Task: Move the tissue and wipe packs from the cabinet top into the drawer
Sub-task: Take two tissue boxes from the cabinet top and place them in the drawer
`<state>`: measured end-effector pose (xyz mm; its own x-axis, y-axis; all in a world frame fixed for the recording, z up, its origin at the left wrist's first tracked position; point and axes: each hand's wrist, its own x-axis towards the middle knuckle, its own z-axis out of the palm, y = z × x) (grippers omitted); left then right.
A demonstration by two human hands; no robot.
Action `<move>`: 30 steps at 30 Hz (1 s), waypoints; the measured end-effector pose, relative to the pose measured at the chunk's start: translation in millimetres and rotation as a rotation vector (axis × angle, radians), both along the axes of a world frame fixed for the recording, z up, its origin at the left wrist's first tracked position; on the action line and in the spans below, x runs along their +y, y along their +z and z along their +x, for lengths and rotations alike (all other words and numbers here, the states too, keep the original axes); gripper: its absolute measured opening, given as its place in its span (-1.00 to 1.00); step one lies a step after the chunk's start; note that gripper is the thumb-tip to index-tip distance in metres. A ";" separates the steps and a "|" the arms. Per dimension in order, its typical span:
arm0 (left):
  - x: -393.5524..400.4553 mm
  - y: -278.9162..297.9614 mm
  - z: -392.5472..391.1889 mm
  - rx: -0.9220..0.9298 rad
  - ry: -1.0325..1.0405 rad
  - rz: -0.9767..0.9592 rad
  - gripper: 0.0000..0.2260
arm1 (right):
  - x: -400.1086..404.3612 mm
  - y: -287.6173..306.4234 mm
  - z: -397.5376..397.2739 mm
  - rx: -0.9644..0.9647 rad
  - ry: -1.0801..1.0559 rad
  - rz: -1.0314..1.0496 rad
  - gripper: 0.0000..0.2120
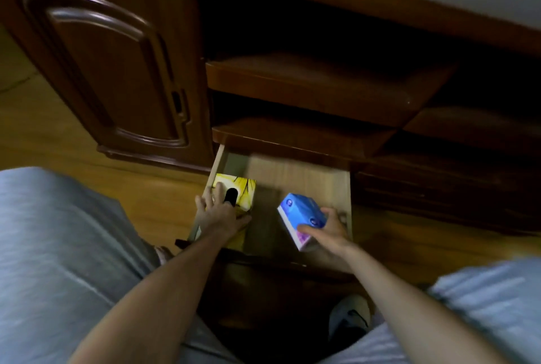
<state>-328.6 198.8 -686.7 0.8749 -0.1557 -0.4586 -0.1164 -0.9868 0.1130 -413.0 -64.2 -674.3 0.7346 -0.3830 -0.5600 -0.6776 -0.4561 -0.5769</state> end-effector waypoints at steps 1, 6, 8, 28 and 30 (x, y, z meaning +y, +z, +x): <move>5.5 -5.2 -2.2 0.017 -0.015 0.003 -0.36 | 2.1 2.2 2.0 0.001 -0.002 -0.001 -0.22; 26.0 -26.2 -9.1 0.077 -0.049 0.023 -0.54 | 17.5 -2.2 14.4 -0.005 0.004 0.055 -0.11; 26.0 -27.3 -4.4 0.078 -0.032 -0.002 -0.39 | 21.1 -10.9 14.0 -0.014 0.025 0.080 -0.08; 46.0 -47.3 -9.3 -0.028 0.333 -0.138 -0.16 | 38.0 -74.5 26.9 0.145 0.207 -0.100 0.18; 45.4 -49.1 -10.6 -0.048 0.335 -0.140 -0.16 | 36.9 -74.1 39.2 0.127 0.131 -0.153 0.19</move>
